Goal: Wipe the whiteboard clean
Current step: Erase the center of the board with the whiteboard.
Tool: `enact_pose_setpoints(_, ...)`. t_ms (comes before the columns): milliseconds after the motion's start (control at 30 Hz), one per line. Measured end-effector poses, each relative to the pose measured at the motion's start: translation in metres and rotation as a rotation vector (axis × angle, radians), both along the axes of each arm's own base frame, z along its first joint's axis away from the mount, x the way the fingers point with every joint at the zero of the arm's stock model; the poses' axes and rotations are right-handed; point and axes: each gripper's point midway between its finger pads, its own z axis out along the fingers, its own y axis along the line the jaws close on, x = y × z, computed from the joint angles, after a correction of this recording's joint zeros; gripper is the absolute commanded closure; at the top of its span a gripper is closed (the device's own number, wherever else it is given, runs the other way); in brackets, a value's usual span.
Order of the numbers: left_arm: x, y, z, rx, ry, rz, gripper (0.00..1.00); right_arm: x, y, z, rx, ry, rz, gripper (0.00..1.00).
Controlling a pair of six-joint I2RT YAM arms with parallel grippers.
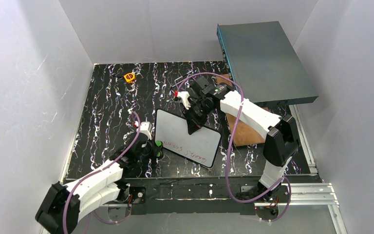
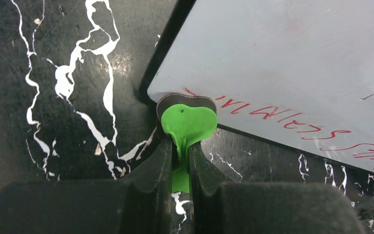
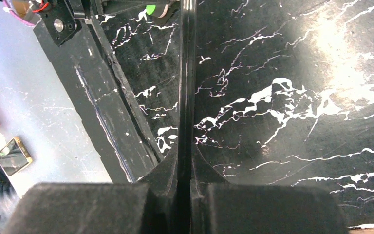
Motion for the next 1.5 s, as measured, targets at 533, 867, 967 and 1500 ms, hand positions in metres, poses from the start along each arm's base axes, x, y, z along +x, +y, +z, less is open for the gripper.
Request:
enact_pose_setpoints(533,0.011,-0.009,0.001,0.033,0.026,0.002,1.00,0.008,-0.003,0.000,0.006,0.007,-0.025,0.99)
enact_pose_setpoints(867,0.040,-0.011,0.037,0.042,-0.060,0.006,1.00,0.018,0.002,0.001,0.030,-0.029,-0.033,0.99)
enact_pose_setpoints(967,0.038,-0.011,0.032,0.033,-0.047,0.008,1.00,0.017,0.001,0.000,0.025,-0.027,-0.034,0.99)
enact_pose_setpoints(1500,0.017,-0.003,-0.008,0.012,0.068,0.065,1.00,0.012,-0.001,-0.001,0.014,-0.007,-0.029,0.99)
